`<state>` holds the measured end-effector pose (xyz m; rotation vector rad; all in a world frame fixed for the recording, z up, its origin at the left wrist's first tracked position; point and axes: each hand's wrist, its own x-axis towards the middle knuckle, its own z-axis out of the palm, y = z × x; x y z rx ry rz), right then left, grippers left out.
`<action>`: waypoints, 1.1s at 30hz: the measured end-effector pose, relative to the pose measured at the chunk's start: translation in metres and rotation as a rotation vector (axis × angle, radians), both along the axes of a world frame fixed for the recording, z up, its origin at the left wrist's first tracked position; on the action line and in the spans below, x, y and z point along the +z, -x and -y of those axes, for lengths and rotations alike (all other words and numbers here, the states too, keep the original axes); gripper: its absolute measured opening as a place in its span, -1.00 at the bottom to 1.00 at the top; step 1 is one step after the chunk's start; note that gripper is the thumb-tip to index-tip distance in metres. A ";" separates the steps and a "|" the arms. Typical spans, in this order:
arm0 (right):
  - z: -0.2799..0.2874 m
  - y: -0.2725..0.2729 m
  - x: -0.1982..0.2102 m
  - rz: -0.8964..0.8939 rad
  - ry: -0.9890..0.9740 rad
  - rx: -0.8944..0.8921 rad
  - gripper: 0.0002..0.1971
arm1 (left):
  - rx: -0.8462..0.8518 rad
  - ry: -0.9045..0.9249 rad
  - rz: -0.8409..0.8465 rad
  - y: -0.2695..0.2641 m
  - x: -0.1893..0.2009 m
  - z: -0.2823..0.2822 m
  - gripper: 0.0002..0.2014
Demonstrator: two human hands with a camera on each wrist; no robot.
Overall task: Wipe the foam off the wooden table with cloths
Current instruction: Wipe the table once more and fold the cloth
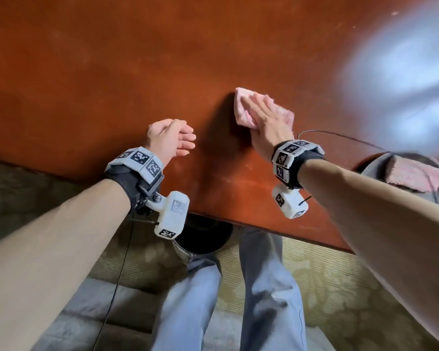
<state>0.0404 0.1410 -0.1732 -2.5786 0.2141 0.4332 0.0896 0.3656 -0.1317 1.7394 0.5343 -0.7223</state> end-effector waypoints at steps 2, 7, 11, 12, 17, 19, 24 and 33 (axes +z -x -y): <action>-0.018 0.016 -0.011 -0.068 -0.004 0.052 -0.30 | 0.002 0.002 -0.015 0.005 -0.006 -0.016 -0.77; -0.092 0.110 -0.021 -0.007 -0.070 0.095 -0.23 | -0.041 -0.015 -0.073 0.025 -0.023 -0.040 -0.76; -0.143 0.166 -0.020 -0.030 -0.120 0.124 -0.25 | -0.072 0.009 -0.099 0.041 -0.025 -0.047 -0.76; -0.152 0.173 -0.020 -0.032 -0.116 0.126 -0.23 | -0.075 0.012 -0.103 0.043 -0.024 -0.049 -0.76; -0.176 0.196 -0.024 -0.009 -0.029 0.186 -0.14 | -0.067 0.007 -0.097 0.062 -0.019 -0.064 -0.76; -0.181 0.205 -0.023 0.002 -0.061 0.262 -0.28 | -0.062 -0.002 -0.094 0.069 -0.016 -0.073 -0.76; -0.194 0.228 -0.021 -0.143 -0.029 0.146 -0.31 | -0.088 -0.016 -0.089 0.085 -0.011 -0.092 -0.77; -0.179 0.199 0.000 -0.309 -0.597 -0.542 -0.65 | -0.493 0.181 -0.310 0.119 0.015 -0.081 -0.55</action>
